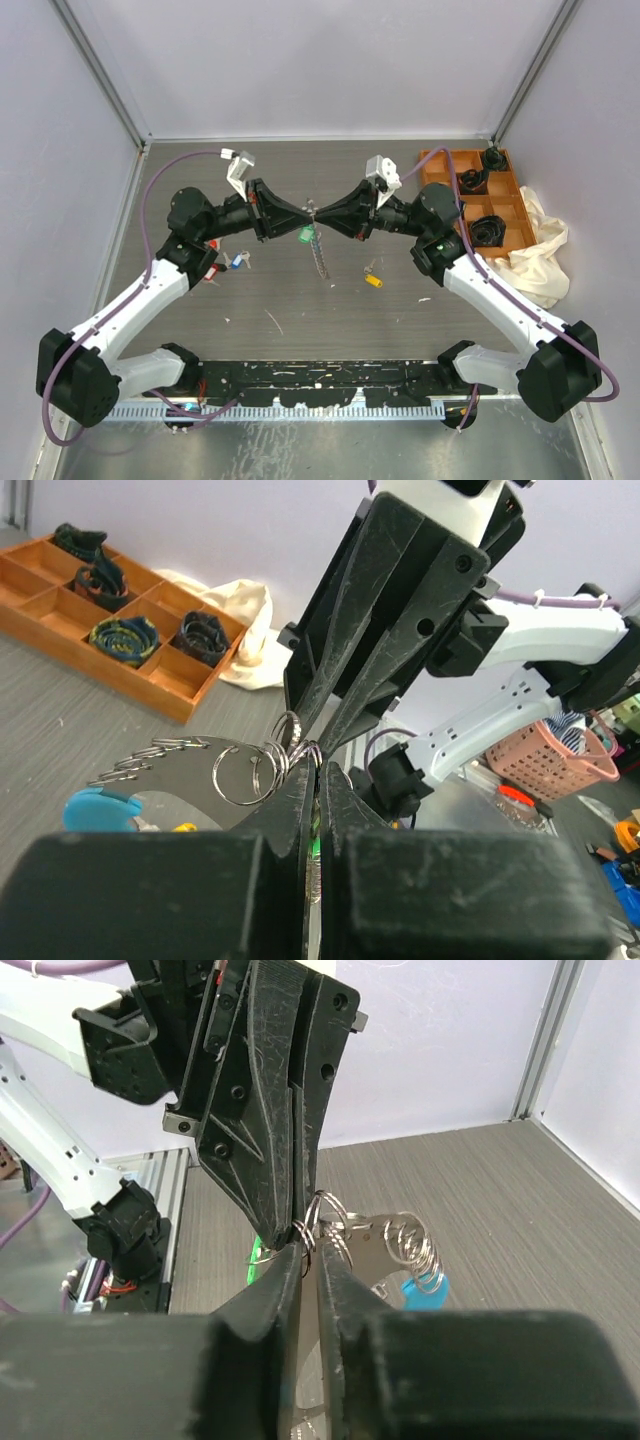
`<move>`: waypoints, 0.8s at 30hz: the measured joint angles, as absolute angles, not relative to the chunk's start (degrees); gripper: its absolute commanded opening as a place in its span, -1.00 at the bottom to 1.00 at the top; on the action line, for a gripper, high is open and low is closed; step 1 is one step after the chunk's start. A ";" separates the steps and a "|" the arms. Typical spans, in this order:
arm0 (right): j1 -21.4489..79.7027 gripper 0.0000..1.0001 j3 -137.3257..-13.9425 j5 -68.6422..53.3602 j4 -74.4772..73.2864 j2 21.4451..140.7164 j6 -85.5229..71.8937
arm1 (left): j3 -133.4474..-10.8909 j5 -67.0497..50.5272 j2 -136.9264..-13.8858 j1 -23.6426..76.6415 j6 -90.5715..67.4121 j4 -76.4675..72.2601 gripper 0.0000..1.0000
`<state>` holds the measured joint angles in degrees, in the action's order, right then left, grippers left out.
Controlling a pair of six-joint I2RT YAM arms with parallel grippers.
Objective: Remove the keys from the keyring
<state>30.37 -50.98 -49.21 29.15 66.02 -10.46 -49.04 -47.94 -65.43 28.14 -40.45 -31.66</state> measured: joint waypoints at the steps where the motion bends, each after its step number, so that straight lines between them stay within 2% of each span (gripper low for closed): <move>1: 30.46 -0.43 -50.98 -49.34 28.64 66.02 -10.37 | -49.30 -47.97 -65.08 28.21 -39.22 -30.02 -1.00; 6: 30.52 0.02 -51.09 -50.43 27.86 66.00 -9.52 | -50.22 -48.05 -64.51 28.40 -33.19 -21.23 -1.00; 9: 29.78 0.13 -51.88 -51.94 25.28 66.00 -8.23 | -50.81 -48.01 -64.51 28.40 -28.56 -15.55 -1.00; 14: 26.89 0.07 -56.49 -59.48 16.16 65.98 0.56 | -52.90 -47.79 -64.18 28.53 -19.33 -5.76 -1.00; 17: 26.41 -0.07 -60.62 -64.60 8.93 65.98 8.19 | -55.02 -47.13 -63.31 29.50 -12.32 1.21 -1.00; 20: 27.05 -0.35 -63.40 -68.71 3.33 66.00 15.00 | -57.87 -46.33 -62.76 31.75 -5.91 7.66 -1.00; 24: 29.63 -0.43 -64.53 -70.39 -3.44 66.46 21.91 | -59.99 -45.12 -62.46 34.02 0.51 12.95 -1.00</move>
<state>29.63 -64.53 -70.39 -3.44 66.46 21.91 -59.99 -45.12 -62.46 34.02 0.51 12.95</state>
